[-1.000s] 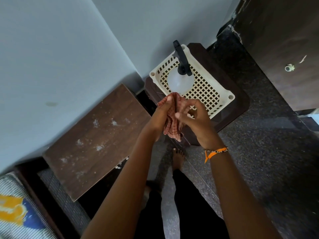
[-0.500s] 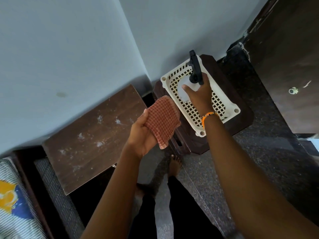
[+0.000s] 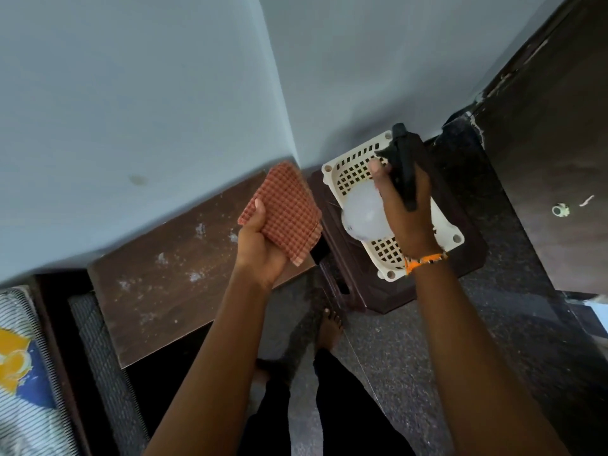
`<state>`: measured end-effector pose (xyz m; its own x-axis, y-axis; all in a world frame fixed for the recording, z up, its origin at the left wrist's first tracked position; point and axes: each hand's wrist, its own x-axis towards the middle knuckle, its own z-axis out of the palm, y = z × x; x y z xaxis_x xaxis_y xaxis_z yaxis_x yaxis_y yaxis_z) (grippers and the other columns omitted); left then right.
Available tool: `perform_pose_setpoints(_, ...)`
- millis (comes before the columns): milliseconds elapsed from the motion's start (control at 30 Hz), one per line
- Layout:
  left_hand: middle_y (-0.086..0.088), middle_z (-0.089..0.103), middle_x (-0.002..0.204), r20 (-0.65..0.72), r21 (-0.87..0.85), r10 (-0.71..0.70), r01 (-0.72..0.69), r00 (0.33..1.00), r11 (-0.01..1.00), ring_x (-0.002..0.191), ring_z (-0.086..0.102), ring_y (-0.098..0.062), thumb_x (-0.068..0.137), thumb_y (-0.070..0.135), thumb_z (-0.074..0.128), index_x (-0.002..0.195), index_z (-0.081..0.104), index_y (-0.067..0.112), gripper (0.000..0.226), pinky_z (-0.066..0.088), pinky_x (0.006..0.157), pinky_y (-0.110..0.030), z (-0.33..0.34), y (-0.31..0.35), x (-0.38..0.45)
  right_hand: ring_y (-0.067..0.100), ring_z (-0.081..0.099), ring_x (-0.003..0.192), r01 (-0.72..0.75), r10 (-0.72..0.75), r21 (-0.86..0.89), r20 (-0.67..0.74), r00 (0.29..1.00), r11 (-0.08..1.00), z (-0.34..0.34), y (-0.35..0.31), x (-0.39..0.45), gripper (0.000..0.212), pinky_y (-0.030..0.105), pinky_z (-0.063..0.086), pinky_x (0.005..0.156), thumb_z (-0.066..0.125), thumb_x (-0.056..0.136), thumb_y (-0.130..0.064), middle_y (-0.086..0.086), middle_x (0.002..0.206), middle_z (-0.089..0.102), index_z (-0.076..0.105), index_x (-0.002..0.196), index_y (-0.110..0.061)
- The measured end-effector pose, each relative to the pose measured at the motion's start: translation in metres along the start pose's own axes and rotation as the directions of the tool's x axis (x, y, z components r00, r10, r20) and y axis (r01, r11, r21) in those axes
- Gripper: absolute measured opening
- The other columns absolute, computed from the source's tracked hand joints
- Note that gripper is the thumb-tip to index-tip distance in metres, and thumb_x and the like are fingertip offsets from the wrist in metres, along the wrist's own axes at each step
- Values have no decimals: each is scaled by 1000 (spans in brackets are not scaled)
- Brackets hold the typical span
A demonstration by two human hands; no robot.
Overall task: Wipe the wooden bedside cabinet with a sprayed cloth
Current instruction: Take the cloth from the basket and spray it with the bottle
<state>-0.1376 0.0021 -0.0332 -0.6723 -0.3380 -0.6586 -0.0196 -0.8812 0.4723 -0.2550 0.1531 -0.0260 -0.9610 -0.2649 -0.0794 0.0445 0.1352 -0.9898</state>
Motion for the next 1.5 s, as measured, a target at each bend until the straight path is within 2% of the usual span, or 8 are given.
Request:
perform_pose_setpoints(133, -13, 58, 119, 81, 110, -15, 6, 997, 994, 112, 54, -31, 99, 32, 24, 120, 51, 13, 39, 46, 91, -48, -1, 21, 0, 17, 51, 80, 153, -112, -136, 272, 956, 979, 13, -13, -30, 36, 20, 42, 74, 56, 87, -36, 12, 86, 49, 46, 95, -2)
perform_pose_setpoints(233, -11, 59, 116, 100, 169, -23, 6, 995, 986, 107, 56, -27, 100, 30, 20, 117, 53, 11, 41, 48, 83, -40, -3, 34, -2, 5, 59, 98, 31, -21, -15, 445, 895, 999, 22, 1, -52, 31, 28, 50, 86, 53, 88, -33, -1, 105, 63, 57, 112, -13)
perform_pose_setpoints(367, -11, 62, 113, 90, 207, -42, 23, 995, 978, 108, 56, -28, 100, 35, 19, 110, 58, 12, 46, 45, 89, -43, -13, 43, -4, 16, 61, 81, 49, -18, -42, 553, 833, 998, 45, 14, -72, 21, 31, 48, 73, 57, 90, -25, 10, 87, 66, 62, 97, -6)
perform_pose_setpoints(733, -13, 60, 115, 83, 199, -52, 34, 995, 979, 107, 56, -29, 99, 41, 19, 110, 58, 13, 49, 45, 83, -42, -34, 54, -18, 19, 56, 63, 45, -7, -60, 521, 854, 997, 80, 25, -86, 25, 17, 46, 64, 67, 82, -15, 16, 66, 58, 54, 77, 6)
perform_pose_setpoints(867, -14, 55, 123, 72, 235, -68, 50, 995, 971, 114, 52, -32, 98, 40, 19, 120, 52, 13, 48, 45, 88, -44, -40, 57, -19, 29, 64, 83, -136, 99, 43, 479, 872, 990, 73, 29, -86, 32, 42, 58, 74, 67, 81, -29, 19, 82, 63, 58, 88, 0)
perform_pose_setpoints(1000, -13, 59, 118, 80, 262, -68, 45, 994, 964, 110, 55, -30, 99, 39, 19, 118, 53, 12, 48, 46, 85, -42, -42, 57, -21, 14, 62, 70, -155, 135, 12, 431, 892, 988, 79, 27, -82, 49, 36, 60, 66, 64, 78, -37, 18, 69, 53, 55, 89, 10)
perform_pose_setpoints(1267, -11, 65, 112, 78, 151, -13, 1, 997, 988, 107, 59, -28, 99, 39, 18, 113, 58, 13, 50, 46, 85, -44, -44, 59, -22, 16, 68, 80, -200, 181, -19, 516, 837, 980, 68, 36, -98, 17, 36, 61, 66, 66, 80, -26, 2, 77, 63, 61, 85, -10)
perform_pose_setpoints(1500, -13, 57, 123, 61, 164, -20, 9, 998, 986, 116, 52, -32, 98, 41, 18, 118, 55, 12, 51, 42, 93, -47, -35, 53, -20, 4, 59, 57, -172, 162, -25, 482, 861, 985, 65, 32, -94, 9, 23, 58, 54, 63, 86, -17, -12, 56, 54, 61, 78, -21)
